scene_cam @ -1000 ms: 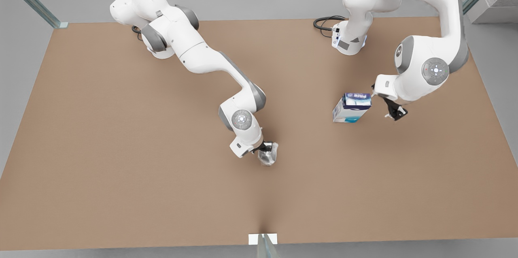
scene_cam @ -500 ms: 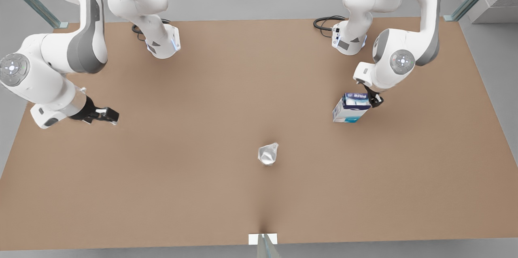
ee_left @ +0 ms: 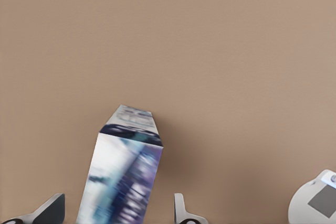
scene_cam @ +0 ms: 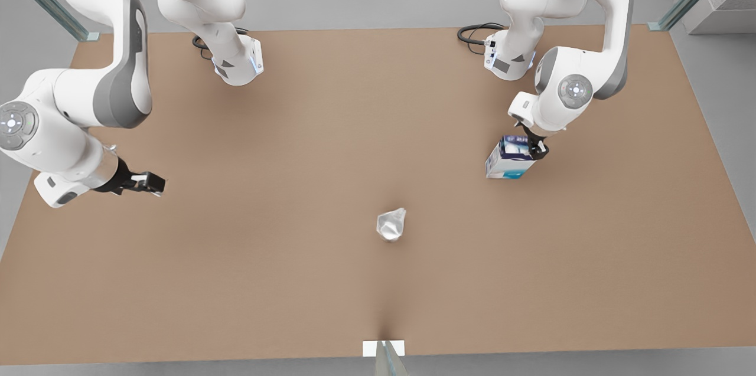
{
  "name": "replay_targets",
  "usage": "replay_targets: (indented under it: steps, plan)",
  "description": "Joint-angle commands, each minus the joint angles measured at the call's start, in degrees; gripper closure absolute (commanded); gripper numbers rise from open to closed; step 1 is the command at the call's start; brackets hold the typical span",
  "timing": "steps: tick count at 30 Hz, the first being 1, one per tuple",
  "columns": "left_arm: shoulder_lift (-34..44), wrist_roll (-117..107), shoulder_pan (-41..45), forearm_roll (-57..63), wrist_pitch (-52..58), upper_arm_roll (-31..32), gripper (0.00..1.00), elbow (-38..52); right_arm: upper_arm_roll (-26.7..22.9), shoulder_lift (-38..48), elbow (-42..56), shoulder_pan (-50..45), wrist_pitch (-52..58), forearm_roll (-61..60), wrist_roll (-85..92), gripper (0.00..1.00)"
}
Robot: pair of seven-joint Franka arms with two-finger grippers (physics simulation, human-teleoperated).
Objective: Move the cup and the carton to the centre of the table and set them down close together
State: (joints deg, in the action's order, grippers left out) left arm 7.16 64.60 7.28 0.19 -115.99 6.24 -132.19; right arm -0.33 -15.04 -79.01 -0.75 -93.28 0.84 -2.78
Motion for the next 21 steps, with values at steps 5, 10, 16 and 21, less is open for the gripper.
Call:
replay_targets:
  steps: [5, 10, 16, 21]
  plan:
    - [-1.79, -0.09, 0.01, -0.19, -1.26, 0.09, 0.00, 0.00, -0.46, -0.07, 2.37, 3.21, -0.32, -3.39, 0.50, 0.00]
    - [-3.82, -0.09, 0.01, -0.28, -2.93, 0.09, 0.00, 0.00, -0.29, -0.16, 2.37, 2.78, -0.32, -3.39, 0.58, 0.00]
    - [-5.84, -0.09, 0.01, -0.37, -3.46, 0.00, 0.00, -0.09, 0.06, 0.01, 2.19, 2.51, 0.56, -3.39, 0.50, 0.00]
    - [-8.12, -0.61, 0.01, -0.37, -3.81, 0.00, 0.03, -0.09, 0.06, 0.28, 2.37, 2.60, 0.38, -3.48, 0.50, 0.00]
